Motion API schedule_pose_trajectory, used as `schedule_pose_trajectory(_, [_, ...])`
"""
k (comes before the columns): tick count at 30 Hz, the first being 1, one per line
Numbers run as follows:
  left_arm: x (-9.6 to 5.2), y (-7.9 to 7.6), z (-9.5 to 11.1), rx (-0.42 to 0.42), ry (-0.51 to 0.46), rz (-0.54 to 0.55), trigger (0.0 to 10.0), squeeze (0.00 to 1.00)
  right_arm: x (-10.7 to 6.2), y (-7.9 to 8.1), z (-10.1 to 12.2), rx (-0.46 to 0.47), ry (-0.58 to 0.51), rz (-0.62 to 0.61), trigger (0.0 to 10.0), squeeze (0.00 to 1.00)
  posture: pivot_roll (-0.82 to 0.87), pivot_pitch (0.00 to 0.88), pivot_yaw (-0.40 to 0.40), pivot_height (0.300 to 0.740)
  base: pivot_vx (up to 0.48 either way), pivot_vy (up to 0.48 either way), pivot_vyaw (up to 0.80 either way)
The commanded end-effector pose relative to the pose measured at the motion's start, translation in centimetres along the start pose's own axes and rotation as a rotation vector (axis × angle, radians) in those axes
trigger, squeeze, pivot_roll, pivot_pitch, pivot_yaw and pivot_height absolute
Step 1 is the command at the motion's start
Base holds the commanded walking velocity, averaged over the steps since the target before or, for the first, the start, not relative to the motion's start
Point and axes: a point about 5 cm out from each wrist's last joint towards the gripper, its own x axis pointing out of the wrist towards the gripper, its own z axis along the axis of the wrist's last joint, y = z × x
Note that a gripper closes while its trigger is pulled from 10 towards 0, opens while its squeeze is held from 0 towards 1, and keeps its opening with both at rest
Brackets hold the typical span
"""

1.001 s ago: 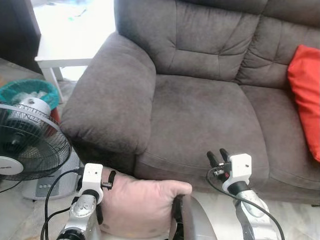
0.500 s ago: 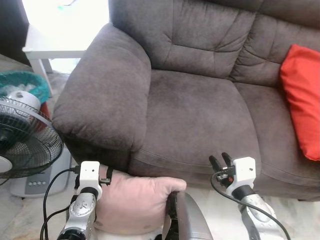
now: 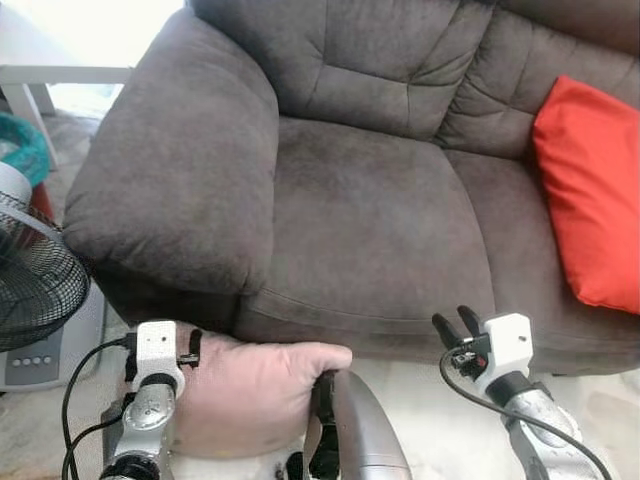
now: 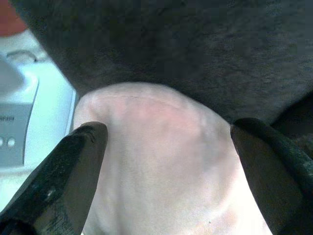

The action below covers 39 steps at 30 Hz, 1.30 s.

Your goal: Move the pillow to the sofa from floor

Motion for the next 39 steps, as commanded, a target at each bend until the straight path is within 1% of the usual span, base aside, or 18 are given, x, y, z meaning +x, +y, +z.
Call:
schedule_pose_trajectory(1, [-0.4,-0.2,-1.1,-0.035,0.061,0.036,10.0,0.00,-0.8,-1.2,0.0,-0.013,0.020,-0.024,10.0,0.00,-0.05,0.199,-0.355,0.514,0.000,0.000,0.00])
schedule_pose_trajectory(6, [-0.5,-0.2,-1.4,-0.043,0.077,0.040,10.0,0.00,-0.9,-1.3,0.0,-0.017,0.027,-0.020,10.0,0.00,-0.06,0.202,-0.366,0.514,0.000,0.000,0.00])
schedule_pose_trajectory(8, [-0.5,-0.3,-1.7,-0.052,0.107,0.034,10.0,0.00,-1.1,-1.4,0.2,-0.029,0.042,-0.007,10.0,0.00,-0.07,0.209,-0.379,0.514,0.000,0.000,0.00])
schedule_pose_trajectory(11, [-0.6,-0.2,-1.9,-0.055,0.122,0.043,10.0,0.00,-1.2,-1.4,0.3,-0.037,0.047,0.001,10.0,0.00,-0.07,0.211,-0.387,0.514,0.000,0.000,0.00])
schedule_pose_trajectory(19, [-0.4,0.5,-1.9,-0.076,0.132,0.090,10.0,0.00,-1.5,-1.5,0.6,-0.047,0.054,0.012,10.0,0.00,-0.08,0.215,-0.400,0.514,0.000,0.000,0.00])
schedule_pose_trajectory(21, [-0.3,1.0,-1.7,-0.081,0.125,0.121,10.0,0.00,-1.6,-1.6,0.7,-0.049,0.058,0.015,10.0,0.00,-0.08,0.219,-0.400,0.514,0.000,0.000,0.00])
schedule_pose_trajectory(22, [-0.3,1.0,-1.7,-0.081,0.125,0.121,10.0,0.00,-1.6,-1.6,0.7,-0.049,0.058,0.015,10.0,0.00,-0.08,0.219,-0.400,0.514,0.000,0.000,0.00])
schedule_pose_trajectory(23, [-0.2,1.4,-1.4,-0.084,0.114,0.145,4.5,0.00,-1.6,-1.6,0.8,-0.049,0.060,0.018,10.0,0.00,-0.08,0.220,-0.400,0.514,0.000,0.000,0.00])
schedule_pose_trajectory(24, [-0.1,1.5,-1.4,-0.087,0.109,0.152,1.3,0.00,-1.6,-1.5,0.9,-0.049,0.061,0.019,10.0,0.00,-0.08,0.220,-0.400,0.514,0.000,0.000,0.00])
schedule_pose_trajectory(25, [-0.1,1.5,-1.3,-0.089,0.106,0.153,0.0,0.00,-1.5,-1.5,0.9,-0.050,0.061,0.019,10.0,0.00,-0.08,0.220,-0.400,0.514,0.000,0.000,0.00])
schedule_pose_trajectory(39, [0.0,1.4,-1.1,-0.103,0.100,0.141,0.0,0.00,-1.9,-1.6,0.7,-0.045,0.078,0.015,10.0,0.00,-0.08,0.219,-0.400,0.514,0.000,0.000,0.00])
